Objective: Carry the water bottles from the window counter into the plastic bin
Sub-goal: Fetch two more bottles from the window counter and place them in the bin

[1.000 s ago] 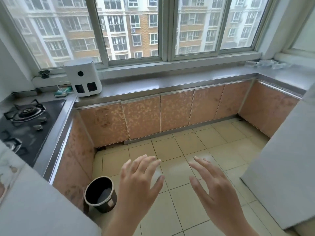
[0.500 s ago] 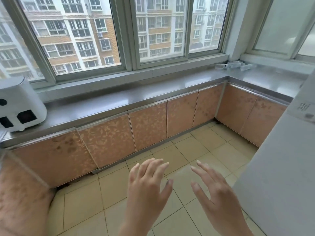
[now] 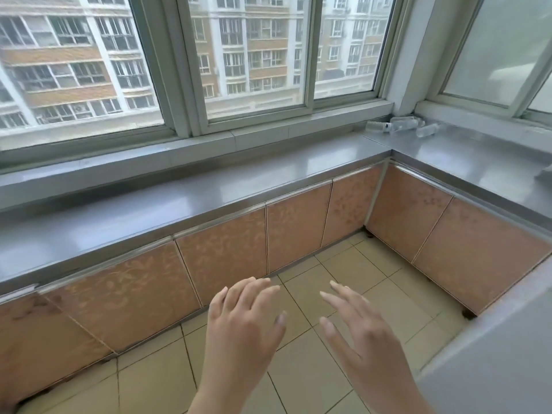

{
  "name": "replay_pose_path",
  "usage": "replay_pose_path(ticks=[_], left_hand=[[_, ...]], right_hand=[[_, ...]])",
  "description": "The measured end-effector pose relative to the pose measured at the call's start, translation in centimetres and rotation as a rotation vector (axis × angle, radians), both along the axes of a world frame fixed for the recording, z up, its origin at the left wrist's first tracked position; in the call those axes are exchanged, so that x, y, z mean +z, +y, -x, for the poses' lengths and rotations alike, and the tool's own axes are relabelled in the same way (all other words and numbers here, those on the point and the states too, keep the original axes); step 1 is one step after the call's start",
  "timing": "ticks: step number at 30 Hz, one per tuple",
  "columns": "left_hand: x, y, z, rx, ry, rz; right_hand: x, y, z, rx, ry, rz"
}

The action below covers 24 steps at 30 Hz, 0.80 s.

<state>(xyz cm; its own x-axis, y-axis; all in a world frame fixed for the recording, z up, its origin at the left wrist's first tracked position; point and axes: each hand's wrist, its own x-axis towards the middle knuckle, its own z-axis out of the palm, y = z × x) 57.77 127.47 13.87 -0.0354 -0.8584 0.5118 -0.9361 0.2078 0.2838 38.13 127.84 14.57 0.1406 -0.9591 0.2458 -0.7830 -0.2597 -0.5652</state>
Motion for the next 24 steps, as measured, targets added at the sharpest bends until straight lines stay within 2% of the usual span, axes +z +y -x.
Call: replay_pose_path(ticks=[9, 14, 19, 24], left_hand=[[-0.4, -22.6, 2.2, -0.131, 0.001, -0.047], [0.9, -34.1, 4.2, -0.227, -0.037, -0.054], [0.7, -42.2, 8.5, -0.308, -0.005, -0.099], [-0.9, -51.1, 15.4, -0.396, -0.005, -0.131]], right_hand=[[-0.4, -19.3, 2.3, -0.126, 0.057, -0.117], [0.6, -28.6, 4.1, -0.220, 0.025, -0.099], [0.1, -35.2, 7.0, -0.326, 0.013, -0.037], [-1.4, -43.1, 13.2, -0.430, 0.016, -0.088]])
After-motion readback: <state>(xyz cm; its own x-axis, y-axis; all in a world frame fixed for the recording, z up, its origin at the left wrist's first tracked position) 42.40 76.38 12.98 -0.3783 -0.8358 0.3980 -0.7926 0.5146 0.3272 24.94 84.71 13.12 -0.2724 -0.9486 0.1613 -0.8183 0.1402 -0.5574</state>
